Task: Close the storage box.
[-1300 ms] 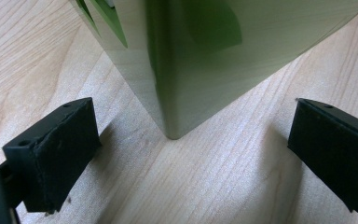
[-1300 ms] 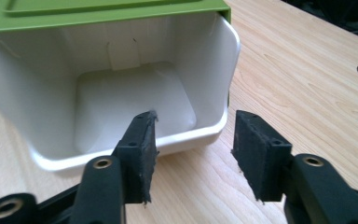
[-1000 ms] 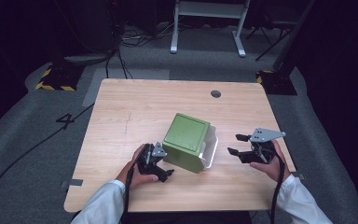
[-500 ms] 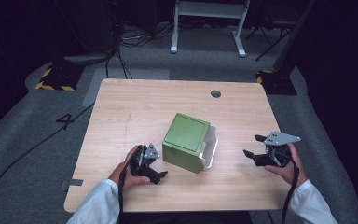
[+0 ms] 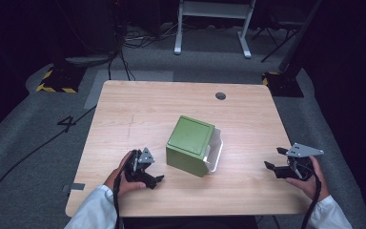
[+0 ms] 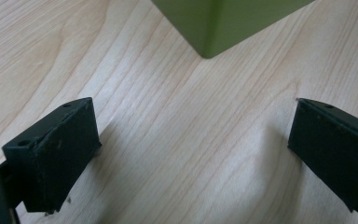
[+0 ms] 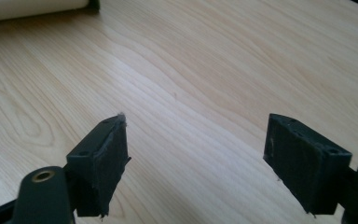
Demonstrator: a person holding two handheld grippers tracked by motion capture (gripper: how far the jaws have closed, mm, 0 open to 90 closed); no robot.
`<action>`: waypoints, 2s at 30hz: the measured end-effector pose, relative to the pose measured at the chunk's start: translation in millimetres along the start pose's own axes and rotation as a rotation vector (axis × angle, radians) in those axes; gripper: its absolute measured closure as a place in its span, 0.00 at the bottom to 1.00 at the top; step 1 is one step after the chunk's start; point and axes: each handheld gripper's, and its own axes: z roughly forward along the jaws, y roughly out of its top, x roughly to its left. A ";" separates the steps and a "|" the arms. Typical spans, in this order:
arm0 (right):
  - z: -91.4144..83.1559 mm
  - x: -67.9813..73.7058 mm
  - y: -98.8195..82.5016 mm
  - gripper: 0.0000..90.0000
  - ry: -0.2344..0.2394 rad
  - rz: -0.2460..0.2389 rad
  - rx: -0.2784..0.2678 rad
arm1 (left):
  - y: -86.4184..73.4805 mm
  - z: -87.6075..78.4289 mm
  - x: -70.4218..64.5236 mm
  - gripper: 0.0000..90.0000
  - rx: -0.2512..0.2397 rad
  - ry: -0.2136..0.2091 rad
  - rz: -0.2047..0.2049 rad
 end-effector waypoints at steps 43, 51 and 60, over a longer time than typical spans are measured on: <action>-3.9 -21.7 -78.0 0.22 -0.062 0.241 0.041 | -17.9 -16.1 9.5 0.00 0.007 0.034 -0.041; -2.6 -20.7 -76.6 0.22 -0.075 0.253 0.042 | -18.0 -16.0 10.4 0.00 0.006 0.027 -0.035; -2.7 -20.7 -76.7 0.22 -0.074 0.255 0.042 | -17.5 -15.4 11.5 0.00 0.005 0.023 -0.032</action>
